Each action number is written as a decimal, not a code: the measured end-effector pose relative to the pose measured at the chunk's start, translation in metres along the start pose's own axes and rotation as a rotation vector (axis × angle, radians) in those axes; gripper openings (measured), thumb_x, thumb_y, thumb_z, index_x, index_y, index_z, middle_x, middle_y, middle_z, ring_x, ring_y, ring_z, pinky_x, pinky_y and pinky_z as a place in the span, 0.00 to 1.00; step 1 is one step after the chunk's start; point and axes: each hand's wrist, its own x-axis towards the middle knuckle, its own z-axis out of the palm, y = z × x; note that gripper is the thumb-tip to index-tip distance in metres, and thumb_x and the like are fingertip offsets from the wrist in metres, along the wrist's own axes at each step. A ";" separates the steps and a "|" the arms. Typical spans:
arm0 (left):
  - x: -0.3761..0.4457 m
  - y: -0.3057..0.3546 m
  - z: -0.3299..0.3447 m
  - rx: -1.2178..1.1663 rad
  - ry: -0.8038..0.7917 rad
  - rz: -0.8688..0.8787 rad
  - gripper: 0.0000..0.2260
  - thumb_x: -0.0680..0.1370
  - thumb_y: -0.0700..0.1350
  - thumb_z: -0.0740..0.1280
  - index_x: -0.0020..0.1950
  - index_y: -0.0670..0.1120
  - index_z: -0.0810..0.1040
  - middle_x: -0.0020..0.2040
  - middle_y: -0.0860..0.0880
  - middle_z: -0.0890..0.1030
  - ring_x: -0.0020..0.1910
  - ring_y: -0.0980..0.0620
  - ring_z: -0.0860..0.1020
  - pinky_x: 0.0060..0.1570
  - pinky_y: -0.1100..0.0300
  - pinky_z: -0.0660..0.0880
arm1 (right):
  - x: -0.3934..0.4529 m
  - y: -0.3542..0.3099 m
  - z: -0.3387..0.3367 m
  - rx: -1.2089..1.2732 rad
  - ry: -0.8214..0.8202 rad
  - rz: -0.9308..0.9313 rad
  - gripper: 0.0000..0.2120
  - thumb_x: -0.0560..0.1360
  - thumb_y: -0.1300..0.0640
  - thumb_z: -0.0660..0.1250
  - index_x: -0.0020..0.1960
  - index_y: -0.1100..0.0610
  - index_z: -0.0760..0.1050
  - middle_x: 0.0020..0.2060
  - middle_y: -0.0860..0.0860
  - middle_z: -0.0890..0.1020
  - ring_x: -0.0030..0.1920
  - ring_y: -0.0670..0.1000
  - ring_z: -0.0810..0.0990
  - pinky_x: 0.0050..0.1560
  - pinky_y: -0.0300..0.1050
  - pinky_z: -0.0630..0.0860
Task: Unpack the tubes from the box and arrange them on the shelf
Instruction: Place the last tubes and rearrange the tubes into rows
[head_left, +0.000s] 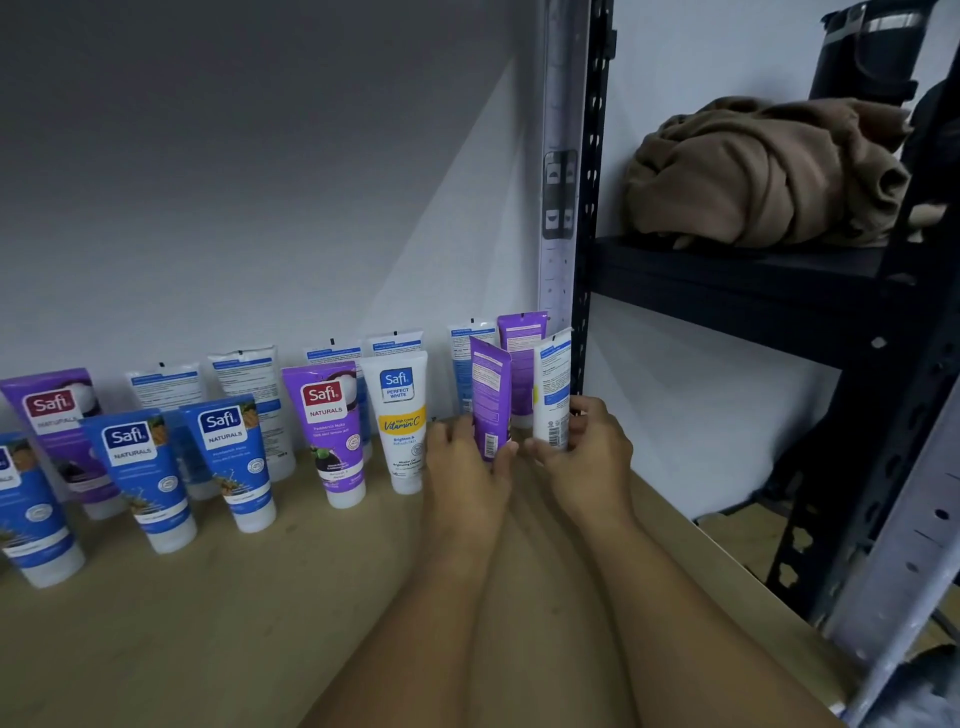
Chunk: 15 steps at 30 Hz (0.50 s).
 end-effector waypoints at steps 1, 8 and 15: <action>0.001 -0.001 0.001 0.009 -0.003 0.010 0.19 0.75 0.52 0.72 0.62 0.44 0.78 0.56 0.44 0.77 0.55 0.47 0.77 0.51 0.63 0.72 | 0.000 0.000 0.000 0.002 -0.007 -0.003 0.30 0.68 0.58 0.78 0.67 0.54 0.69 0.59 0.53 0.78 0.58 0.51 0.79 0.53 0.40 0.77; -0.005 0.004 -0.008 -0.151 -0.027 0.045 0.15 0.76 0.45 0.72 0.62 0.47 0.78 0.49 0.52 0.82 0.43 0.60 0.77 0.45 0.63 0.77 | -0.002 -0.007 -0.005 0.095 -0.101 0.001 0.29 0.72 0.63 0.73 0.69 0.51 0.67 0.57 0.46 0.79 0.56 0.45 0.78 0.56 0.42 0.79; -0.001 -0.002 -0.003 -0.070 0.011 0.041 0.14 0.76 0.49 0.73 0.58 0.44 0.78 0.53 0.45 0.79 0.52 0.47 0.78 0.52 0.55 0.76 | -0.002 0.000 -0.001 0.042 -0.035 -0.036 0.28 0.68 0.54 0.78 0.65 0.51 0.71 0.57 0.50 0.79 0.55 0.46 0.79 0.52 0.40 0.79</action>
